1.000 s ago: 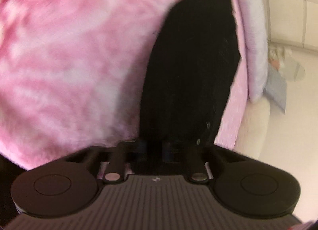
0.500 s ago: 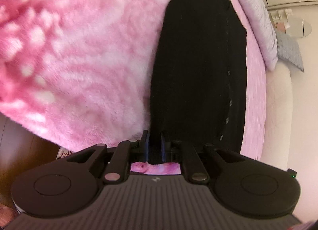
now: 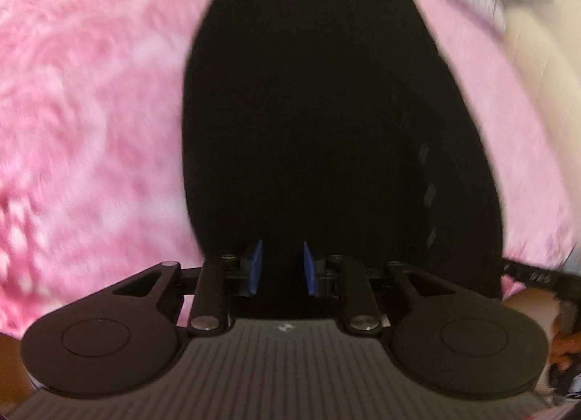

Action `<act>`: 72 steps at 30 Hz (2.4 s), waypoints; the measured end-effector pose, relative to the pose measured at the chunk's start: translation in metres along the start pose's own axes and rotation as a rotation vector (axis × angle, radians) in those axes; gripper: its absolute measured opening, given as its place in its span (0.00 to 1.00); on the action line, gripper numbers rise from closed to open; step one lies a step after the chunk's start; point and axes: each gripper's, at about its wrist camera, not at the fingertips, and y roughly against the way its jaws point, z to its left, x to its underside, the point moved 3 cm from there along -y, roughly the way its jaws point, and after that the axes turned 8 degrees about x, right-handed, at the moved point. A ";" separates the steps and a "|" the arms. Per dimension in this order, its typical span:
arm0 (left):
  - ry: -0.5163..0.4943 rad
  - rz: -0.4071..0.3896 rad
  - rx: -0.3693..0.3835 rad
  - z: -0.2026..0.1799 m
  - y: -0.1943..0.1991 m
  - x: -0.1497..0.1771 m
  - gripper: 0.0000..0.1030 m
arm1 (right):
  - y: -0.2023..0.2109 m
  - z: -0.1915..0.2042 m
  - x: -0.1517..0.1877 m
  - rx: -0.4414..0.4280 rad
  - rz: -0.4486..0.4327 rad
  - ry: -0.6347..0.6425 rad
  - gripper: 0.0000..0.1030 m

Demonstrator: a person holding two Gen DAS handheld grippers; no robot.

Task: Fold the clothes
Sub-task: 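Lay the unfolded garment flat on the bed with both grippers, then open both grippers and withdraw from the flattened garment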

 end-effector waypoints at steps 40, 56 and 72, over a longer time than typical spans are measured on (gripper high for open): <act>-0.148 -0.211 -0.292 -0.223 0.247 0.111 0.63 | 0.256 -0.044 0.072 -0.091 -0.137 0.182 0.86; -0.224 -0.203 -0.297 -0.243 0.249 0.094 0.65 | 0.265 -0.056 0.063 -0.100 -0.141 0.128 0.86; -0.164 -0.165 -0.298 -0.206 0.254 0.081 0.66 | 0.252 -0.020 0.051 -0.127 -0.096 0.164 0.86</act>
